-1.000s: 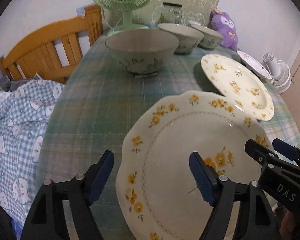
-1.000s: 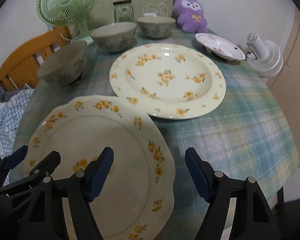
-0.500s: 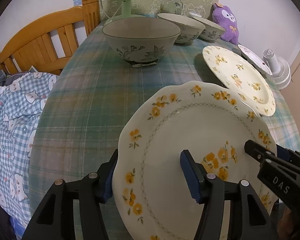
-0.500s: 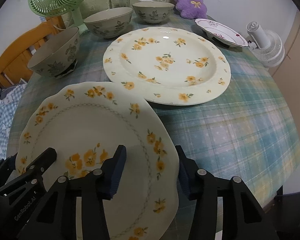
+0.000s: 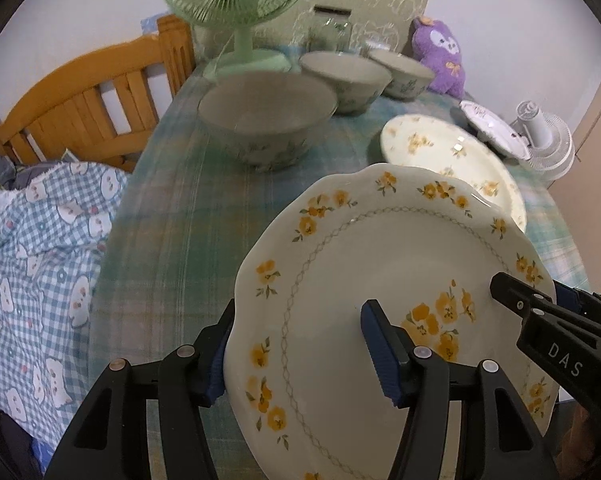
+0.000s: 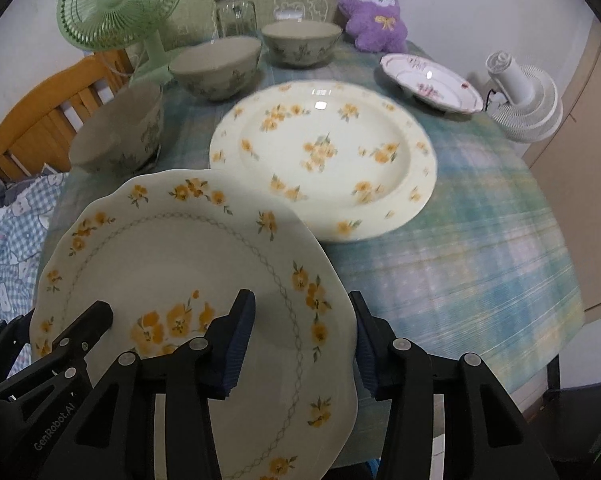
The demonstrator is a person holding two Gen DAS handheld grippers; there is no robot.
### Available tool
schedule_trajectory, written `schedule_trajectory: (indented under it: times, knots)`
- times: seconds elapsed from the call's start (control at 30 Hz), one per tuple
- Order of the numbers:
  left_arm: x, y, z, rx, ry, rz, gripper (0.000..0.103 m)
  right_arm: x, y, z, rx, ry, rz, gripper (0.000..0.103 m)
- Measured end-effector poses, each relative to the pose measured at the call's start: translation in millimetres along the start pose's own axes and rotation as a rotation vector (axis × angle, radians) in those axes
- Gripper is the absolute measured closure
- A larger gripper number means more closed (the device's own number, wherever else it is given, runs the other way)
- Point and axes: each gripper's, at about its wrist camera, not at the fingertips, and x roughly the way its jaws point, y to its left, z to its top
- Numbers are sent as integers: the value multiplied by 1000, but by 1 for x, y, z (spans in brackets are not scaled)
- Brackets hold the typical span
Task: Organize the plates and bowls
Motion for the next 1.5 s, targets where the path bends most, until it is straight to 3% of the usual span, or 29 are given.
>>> schedule_trajectory:
  times: [0.53, 0.8, 1.13, 1.5]
  knots:
    - [2, -79, 21, 40, -40, -21, 42, -10, -87, 23, 39, -70, -20, 53]
    - [10, -146, 27, 23, -44, 16, 43, 1, -150, 44, 15, -59, 1, 53]
    - [38, -227, 28, -33, -20, -9, 43, 22, -231, 55, -32, -43, -21, 53]
    - [69, -285, 28, -12, 17, -14, 43, 51, -297, 54, 10, -20, -26, 53]
